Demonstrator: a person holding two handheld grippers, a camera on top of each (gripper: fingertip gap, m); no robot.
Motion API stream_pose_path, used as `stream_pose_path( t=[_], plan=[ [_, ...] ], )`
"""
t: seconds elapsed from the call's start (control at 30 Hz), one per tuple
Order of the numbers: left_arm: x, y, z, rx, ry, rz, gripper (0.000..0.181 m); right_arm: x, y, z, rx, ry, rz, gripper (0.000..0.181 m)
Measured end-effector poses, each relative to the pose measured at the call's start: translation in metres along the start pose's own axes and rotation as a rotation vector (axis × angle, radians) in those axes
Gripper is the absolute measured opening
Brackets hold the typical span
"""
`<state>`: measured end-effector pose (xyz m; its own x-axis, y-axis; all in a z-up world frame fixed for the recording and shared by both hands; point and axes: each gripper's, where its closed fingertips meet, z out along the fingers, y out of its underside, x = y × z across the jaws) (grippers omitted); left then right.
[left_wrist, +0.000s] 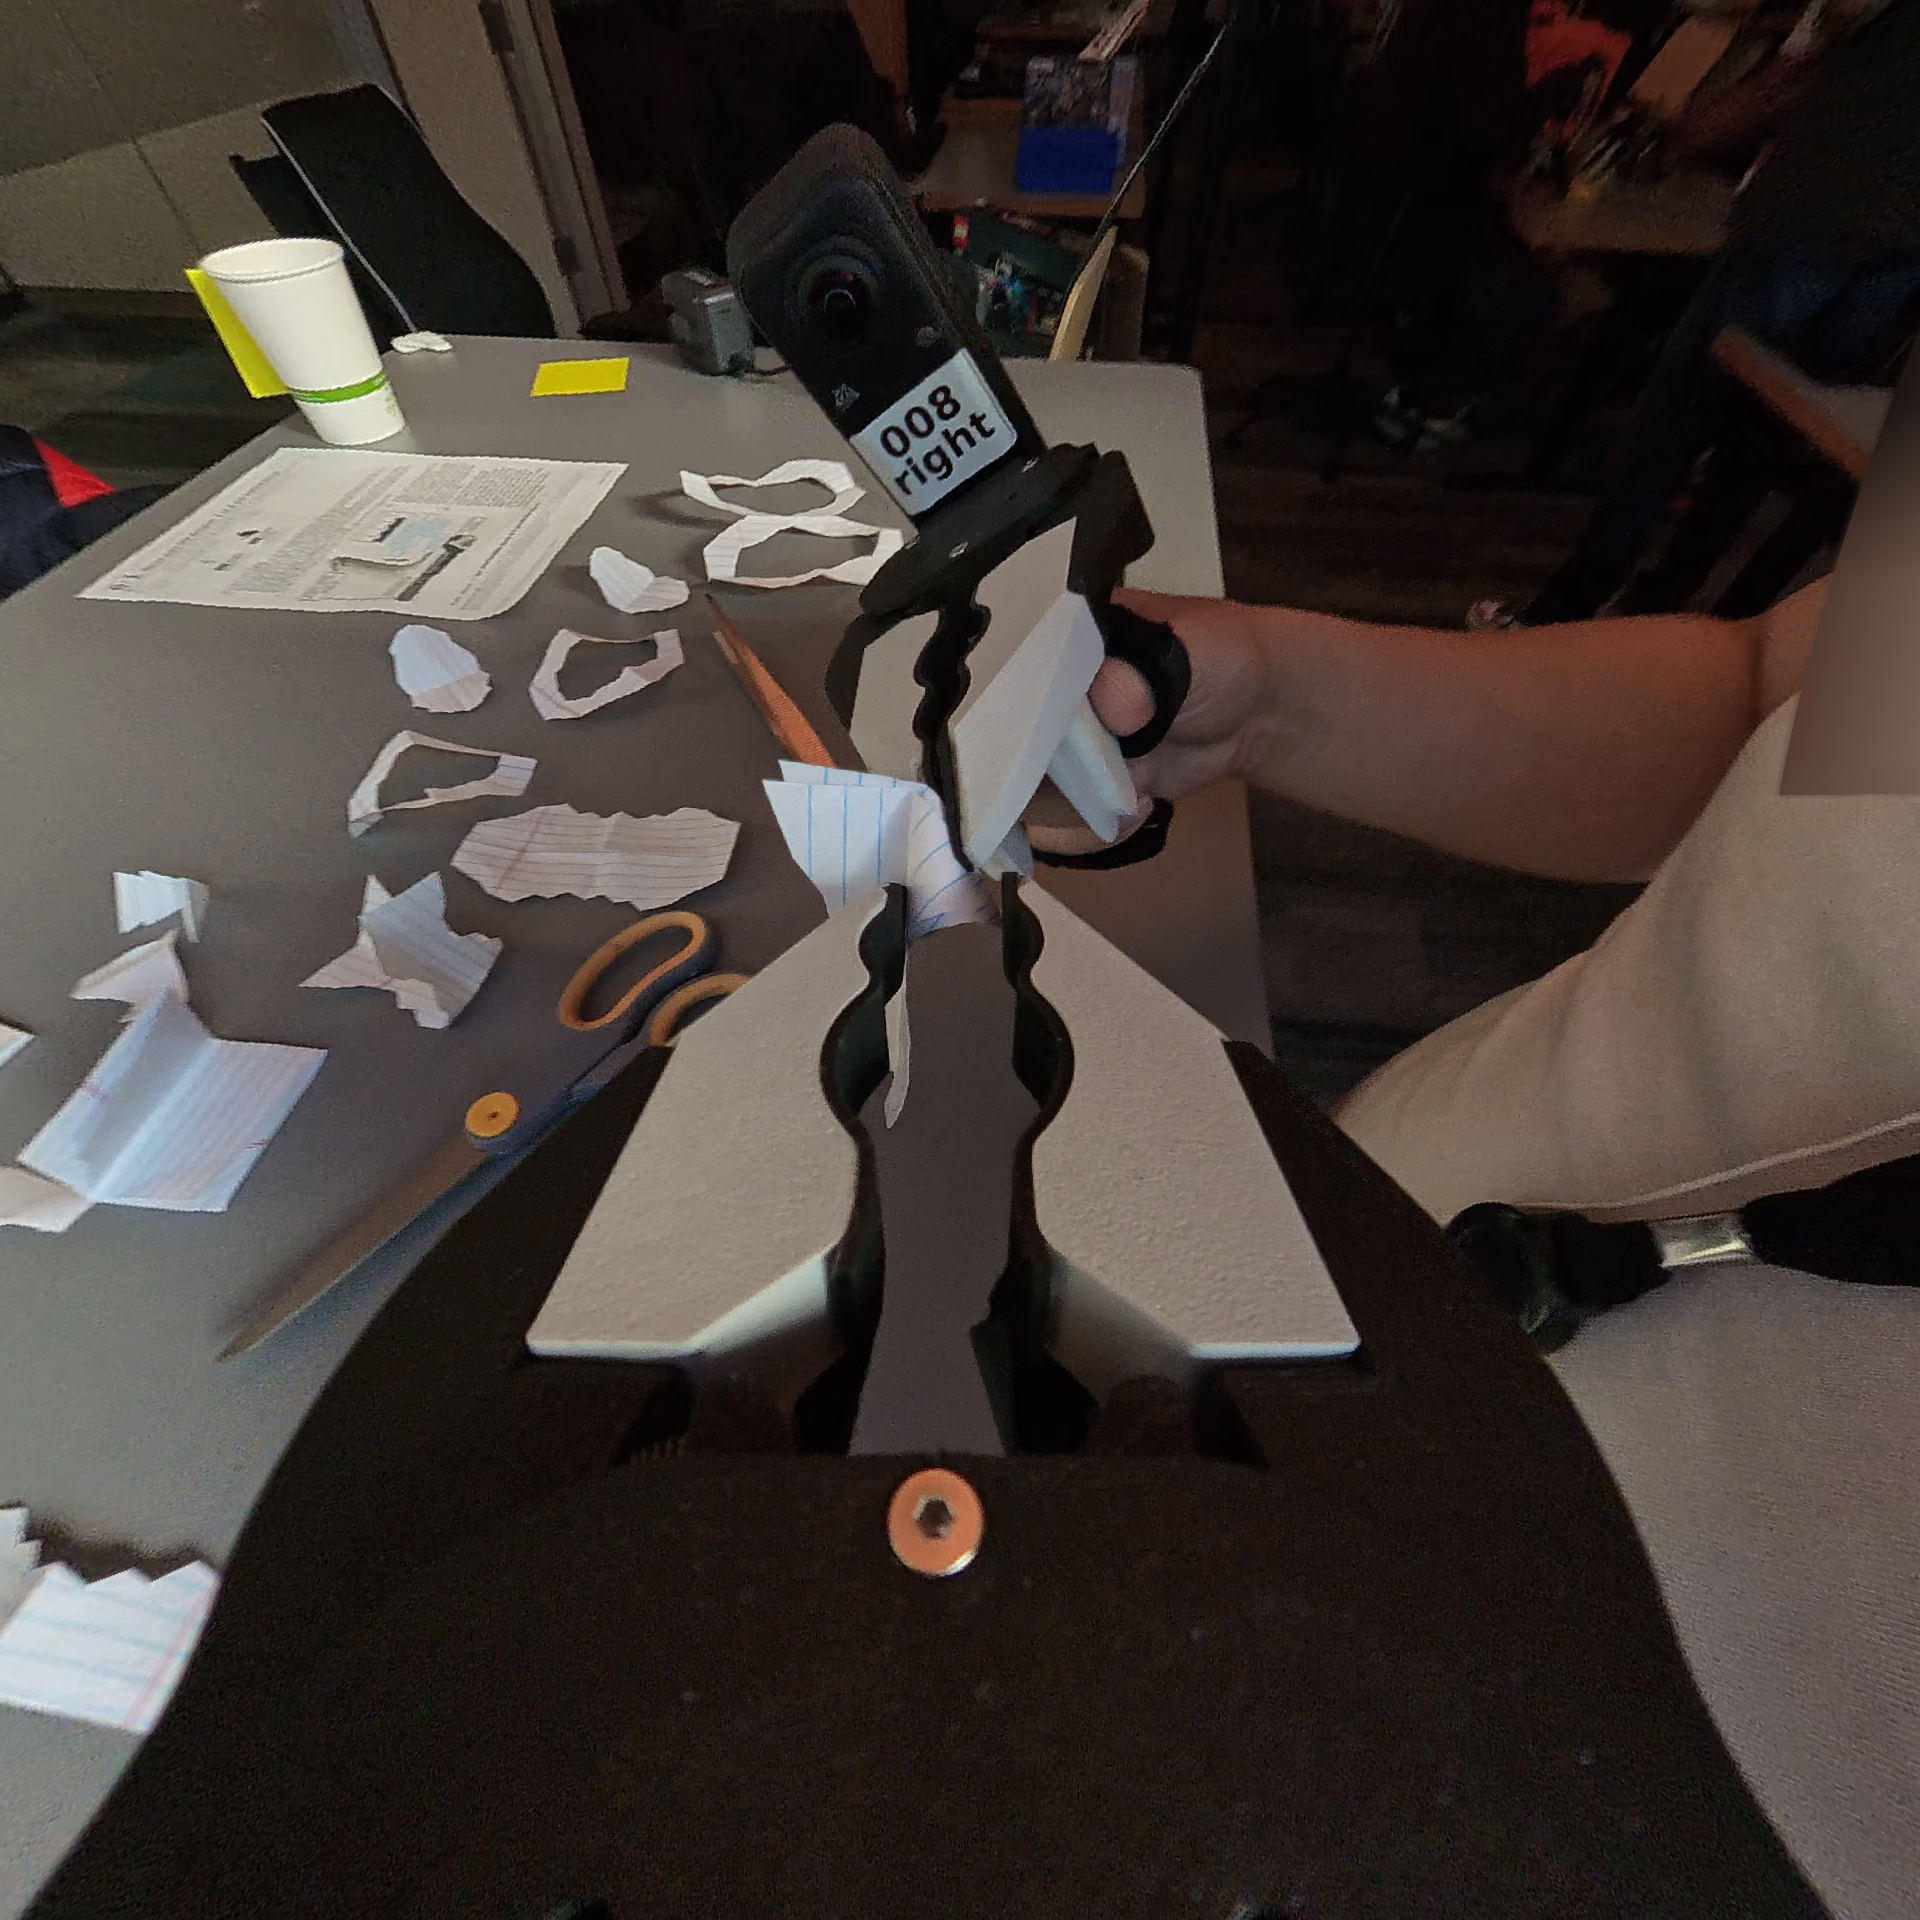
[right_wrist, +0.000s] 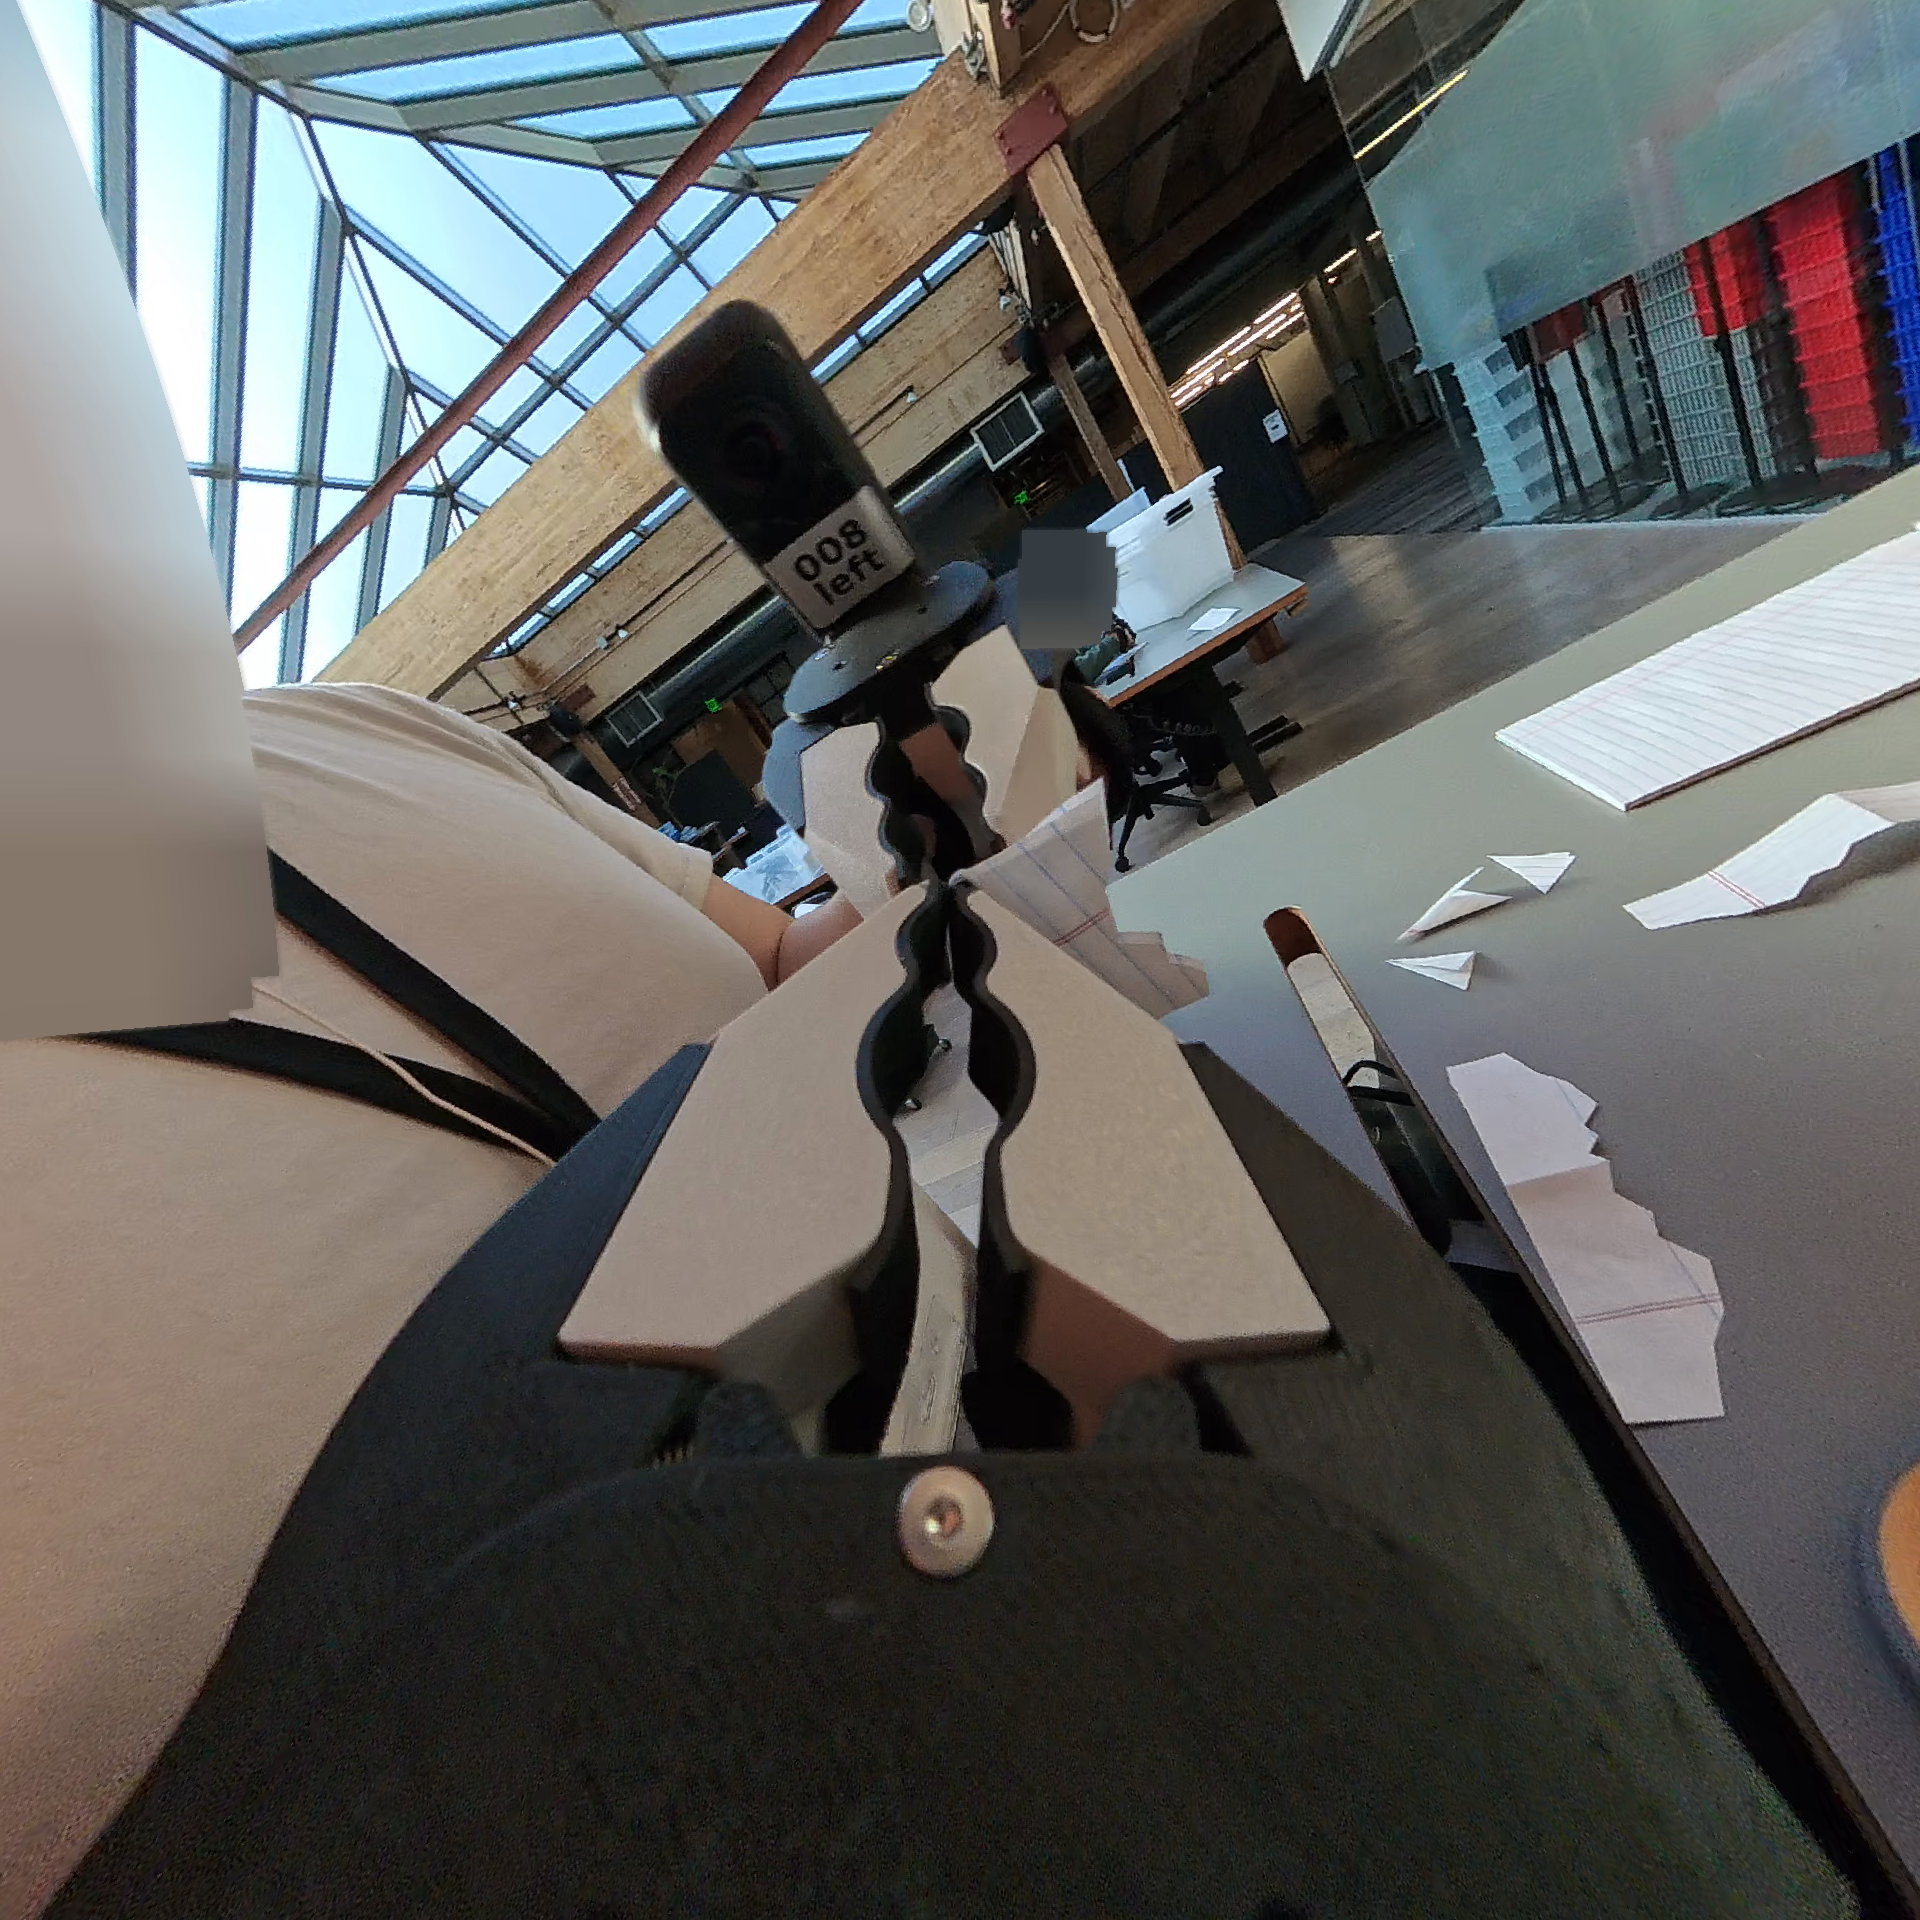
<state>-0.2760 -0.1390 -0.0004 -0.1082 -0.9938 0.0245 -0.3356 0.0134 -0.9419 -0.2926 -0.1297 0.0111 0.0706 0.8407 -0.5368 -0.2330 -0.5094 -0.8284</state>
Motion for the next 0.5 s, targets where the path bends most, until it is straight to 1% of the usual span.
stream_pose_path(
  t=[0.13, 0.3, 0.37, 0.5],
  plan=[
    [0.008, -0.011, -0.006, 0.124, 0.108, -0.114, 0.014, -0.013, -0.005, 0.001, 0.018, -0.067, -0.056, 0.0],
    [0.01, -0.021, -0.016, 0.226, 0.214, -0.241, 0.013, -0.02, -0.009, 0.003, 0.025, -0.107, -0.089, 0.0],
    [0.01, -0.023, -0.02, 0.257, 0.24, -0.269, 0.01, -0.022, -0.01, 0.004, 0.032, -0.124, -0.093, 0.0],
    [0.013, -0.023, -0.023, 0.278, 0.276, -0.295, 0.009, -0.025, -0.008, 0.006, 0.025, -0.141, -0.104, 0.0]
  ],
)
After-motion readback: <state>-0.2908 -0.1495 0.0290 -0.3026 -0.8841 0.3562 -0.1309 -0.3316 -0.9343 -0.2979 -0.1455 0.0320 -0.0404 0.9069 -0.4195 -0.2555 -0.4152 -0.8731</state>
